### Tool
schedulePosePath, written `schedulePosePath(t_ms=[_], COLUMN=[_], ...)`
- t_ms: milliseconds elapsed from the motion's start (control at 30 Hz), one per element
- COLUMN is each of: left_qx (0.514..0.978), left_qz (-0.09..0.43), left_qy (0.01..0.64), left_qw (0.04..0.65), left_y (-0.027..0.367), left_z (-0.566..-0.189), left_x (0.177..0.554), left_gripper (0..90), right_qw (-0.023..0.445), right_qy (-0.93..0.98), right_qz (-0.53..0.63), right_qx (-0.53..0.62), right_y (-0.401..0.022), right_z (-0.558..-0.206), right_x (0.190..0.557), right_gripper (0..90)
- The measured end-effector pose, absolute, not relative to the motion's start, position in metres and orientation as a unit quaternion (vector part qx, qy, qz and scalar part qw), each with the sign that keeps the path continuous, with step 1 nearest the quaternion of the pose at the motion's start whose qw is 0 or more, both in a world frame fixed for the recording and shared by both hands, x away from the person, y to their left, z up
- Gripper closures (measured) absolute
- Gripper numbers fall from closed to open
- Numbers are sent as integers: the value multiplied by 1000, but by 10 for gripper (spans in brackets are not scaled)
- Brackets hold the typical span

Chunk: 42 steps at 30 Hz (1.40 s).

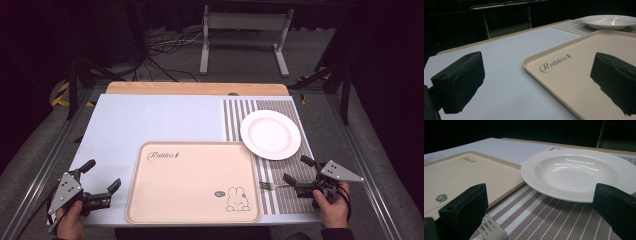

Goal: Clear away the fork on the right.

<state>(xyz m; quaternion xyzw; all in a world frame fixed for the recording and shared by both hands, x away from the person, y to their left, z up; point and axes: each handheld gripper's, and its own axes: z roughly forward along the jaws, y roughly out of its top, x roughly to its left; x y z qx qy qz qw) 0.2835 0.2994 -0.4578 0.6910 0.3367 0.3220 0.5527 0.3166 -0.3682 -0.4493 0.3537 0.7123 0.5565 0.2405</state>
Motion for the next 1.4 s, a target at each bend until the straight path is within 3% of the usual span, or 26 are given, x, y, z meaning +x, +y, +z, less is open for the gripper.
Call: schedulePosePath(t_ms=[467,1400], left_qx=[692,695], left_qz=[323,323], left_qy=[338,334], left_qw=[551,549], left_y=[300,299], left_z=[-458,-457], left_x=[283,283], left_gripper=[1,1], right_qw=[231,204], right_qy=[713,775], right_qz=[561,502], right_qx=[351,325], right_y=[-367,-341], right_z=[-447,-403], right_x=[317,346], right_gripper=[5,10])
